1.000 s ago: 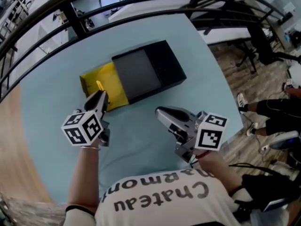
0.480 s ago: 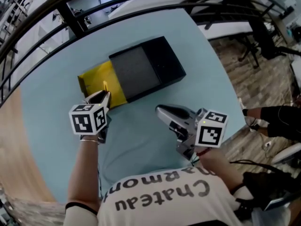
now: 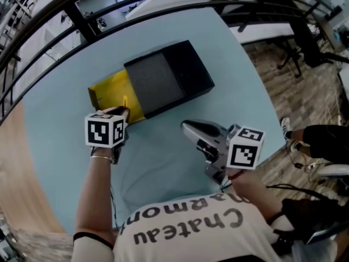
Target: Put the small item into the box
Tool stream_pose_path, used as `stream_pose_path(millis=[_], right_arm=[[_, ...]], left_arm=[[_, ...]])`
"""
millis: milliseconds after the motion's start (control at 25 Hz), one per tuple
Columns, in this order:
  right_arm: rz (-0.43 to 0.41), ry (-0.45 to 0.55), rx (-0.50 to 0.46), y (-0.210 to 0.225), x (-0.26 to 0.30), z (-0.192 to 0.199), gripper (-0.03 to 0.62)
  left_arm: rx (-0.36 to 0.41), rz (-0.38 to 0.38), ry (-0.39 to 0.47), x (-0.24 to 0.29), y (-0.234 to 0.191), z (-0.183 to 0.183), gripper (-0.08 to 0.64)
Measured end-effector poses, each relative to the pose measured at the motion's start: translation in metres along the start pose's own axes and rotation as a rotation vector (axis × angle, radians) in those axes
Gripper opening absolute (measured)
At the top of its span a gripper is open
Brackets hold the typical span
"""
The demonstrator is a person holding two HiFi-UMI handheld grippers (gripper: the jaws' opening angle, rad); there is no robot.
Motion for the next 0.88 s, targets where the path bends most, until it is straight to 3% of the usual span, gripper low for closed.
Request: stream_pose_path(millis=[480,760,880], right_arm=[[0.008,0.015,0.016,0.0009,-0.0012,0.0006,0.048],[0.009,0.021,0.027,0.0027,-0.0016,0.0019,0.048],[0.007,0.024,0.031,0.0034,-0.0026,0.0024,0.048]], left_arm=[[0.045,-0.05,-0.043,0.002,-0.0016,0.0006,0.061],[0.153,-0.083,-0.101,0.0079,0.0033,0.001,0.061],[0.163,-0.078,-0.11,0.009,0.0026,0.0003,0.061]])
Point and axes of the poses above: the fingertips, and each gripper's own axes: x forward along the fingers, y to its right, z out of its underside, the point moved 8 cm from there along -x, backward along the fingers, and after that the axes turned 2 degrees about z, right-handed, at the moved point
